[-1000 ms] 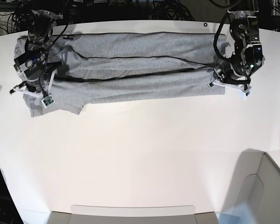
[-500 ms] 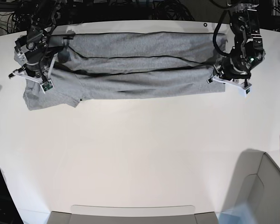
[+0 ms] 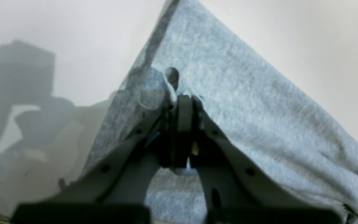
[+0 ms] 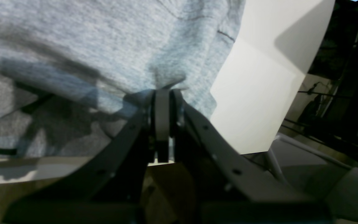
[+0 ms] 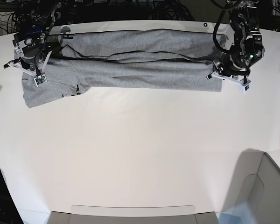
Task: Fold the T-shirt properly
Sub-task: 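Fold the hem up over the shoulders with both grippers, then release the left gripper and regrasp the strip end near it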
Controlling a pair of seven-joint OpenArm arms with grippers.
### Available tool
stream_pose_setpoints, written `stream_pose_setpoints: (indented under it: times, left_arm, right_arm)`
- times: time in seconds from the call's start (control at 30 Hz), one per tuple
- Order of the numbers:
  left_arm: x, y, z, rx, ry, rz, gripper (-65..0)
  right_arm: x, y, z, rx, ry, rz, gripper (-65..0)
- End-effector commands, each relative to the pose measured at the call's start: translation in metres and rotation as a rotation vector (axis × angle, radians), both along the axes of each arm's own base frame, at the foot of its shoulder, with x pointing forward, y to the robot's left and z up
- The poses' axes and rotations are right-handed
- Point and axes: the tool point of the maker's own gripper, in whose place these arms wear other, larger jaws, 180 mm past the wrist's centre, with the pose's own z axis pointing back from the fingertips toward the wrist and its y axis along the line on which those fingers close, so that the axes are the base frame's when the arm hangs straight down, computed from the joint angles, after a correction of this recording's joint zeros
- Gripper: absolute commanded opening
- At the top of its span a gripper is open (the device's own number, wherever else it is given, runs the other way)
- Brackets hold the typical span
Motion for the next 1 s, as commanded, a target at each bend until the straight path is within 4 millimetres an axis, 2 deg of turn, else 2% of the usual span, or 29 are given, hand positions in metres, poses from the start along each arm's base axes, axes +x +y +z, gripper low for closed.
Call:
stream_pose_setpoints:
  times: [0.0,0.07,0.13,0.2,0.3,0.4,0.53,0.73,0.9,0.97]
  left_arm:
    - [0.002,0.004,0.006,0.013,-0.022,0.002,-65.0]
    - [0.001,0.004,0.005,0.013,-0.02,0.001,-65.0]
    - [0.002,0.005,0.006,0.011,-0.023,0.006,-57.2]
    - [0.002,0.013,0.01,0.011,-0.037,0.045,-50.3]
    - [-0.002,0.024,0.02,0.006,-0.068,0.118,-45.1]
    - [0.0,0.027,0.029,0.008,-0.097,0.126,-42.4]
    - [0.001,0.015,0.033,-0.059,-0.106,0.111,-39.9]
    - [0.003,0.01,0.036,-0.113,-0.116,0.113,-39.3]
    - [-0.001,0.011,0.037,-0.032,-0.166,-0.109,-37.2]
    - [-0.002,0.018,0.035,0.01,-0.169,-0.133,-37.3]
  right_arm:
    - [0.003,-0.002,0.006,-0.017,-0.012,0.009,-65.0]
    - [0.003,-0.002,0.005,-0.016,-0.011,0.009,-65.0]
    - [0.003,-0.002,0.005,-0.015,-0.011,0.009,-65.0]
    - [0.003,-0.003,0.003,-0.013,-0.003,0.008,-65.0]
    - [0.002,-0.005,-0.001,-0.01,0.009,0.007,-65.0]
    - [0.004,0.0,-0.003,-0.004,0.013,0.023,-65.0]
    - [0.007,0.01,-0.006,0.003,0.021,0.058,-65.0]
    - [0.009,0.015,-0.006,0.007,0.022,0.075,-65.0]
    - [0.009,0.015,-0.006,0.007,0.022,0.075,-65.0]
    - [0.009,0.014,-0.006,0.005,0.022,0.075,-65.0]
